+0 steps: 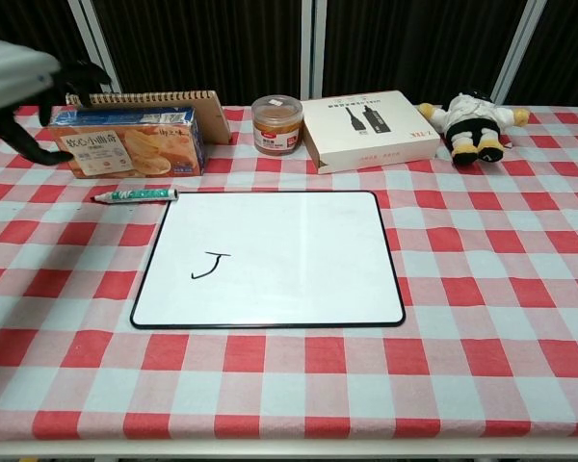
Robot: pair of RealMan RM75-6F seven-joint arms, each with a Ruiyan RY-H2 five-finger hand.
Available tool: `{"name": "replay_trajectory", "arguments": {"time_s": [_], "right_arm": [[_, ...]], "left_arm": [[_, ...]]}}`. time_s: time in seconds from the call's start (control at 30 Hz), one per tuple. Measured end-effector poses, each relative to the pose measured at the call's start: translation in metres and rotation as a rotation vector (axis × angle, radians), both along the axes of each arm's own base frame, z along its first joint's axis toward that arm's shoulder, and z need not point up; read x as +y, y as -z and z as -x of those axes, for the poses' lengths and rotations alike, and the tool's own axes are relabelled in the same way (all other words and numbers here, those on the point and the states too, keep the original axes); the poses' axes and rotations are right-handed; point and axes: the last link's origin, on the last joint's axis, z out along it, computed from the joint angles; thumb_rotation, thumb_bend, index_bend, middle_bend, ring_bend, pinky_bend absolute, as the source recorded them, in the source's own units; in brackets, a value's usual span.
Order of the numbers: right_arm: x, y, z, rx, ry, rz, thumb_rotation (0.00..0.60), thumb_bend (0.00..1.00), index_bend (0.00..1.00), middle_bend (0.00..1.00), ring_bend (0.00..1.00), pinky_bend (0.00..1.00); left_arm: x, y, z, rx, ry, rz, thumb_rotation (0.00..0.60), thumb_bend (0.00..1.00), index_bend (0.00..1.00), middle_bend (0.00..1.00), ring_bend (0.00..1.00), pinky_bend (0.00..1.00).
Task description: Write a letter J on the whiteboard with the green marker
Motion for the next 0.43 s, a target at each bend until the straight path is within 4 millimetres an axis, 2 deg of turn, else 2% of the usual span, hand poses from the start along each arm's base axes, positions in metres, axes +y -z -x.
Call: {"name": "replay_trajectory", "arguments": {"time_s": [0.1,0.2,0.33,0.43], "right_arm": [[0.003,-0.001,0.001,-0.002,0.000,0.007,0.600,0.20,0.00,0.02,0.00,0.00],[0.006,-0.001,0.002,-0.005,-0.011,0.017,0.600,0.20,0.00,0.02,0.00,0.00],[0.009,0.002,0.001,-0.005,-0.026,0.022,0.600,0.20,0.00,0.02,0.00,0.00],[0.011,0.006,-0.001,0.004,-0.035,0.017,0.600,0.20,0.00,0.02,0.00,0.00]], "left_arm": [[-0.014,-0.032,0.019,-0.077,-0.024,-0.075,0.600,0.20,0.11,0.22,0.27,0.39],[-0.037,-0.067,0.047,-0.139,-0.051,-0.174,0.600,0.18,0.11,0.22,0.23,0.26],[-0.083,-0.111,0.084,-0.171,-0.091,-0.283,0.600,0.16,0.11,0.21,0.21,0.22],[-0.115,-0.129,0.102,-0.143,-0.127,-0.303,0.600,0.16,0.12,0.21,0.21,0.21]]}}
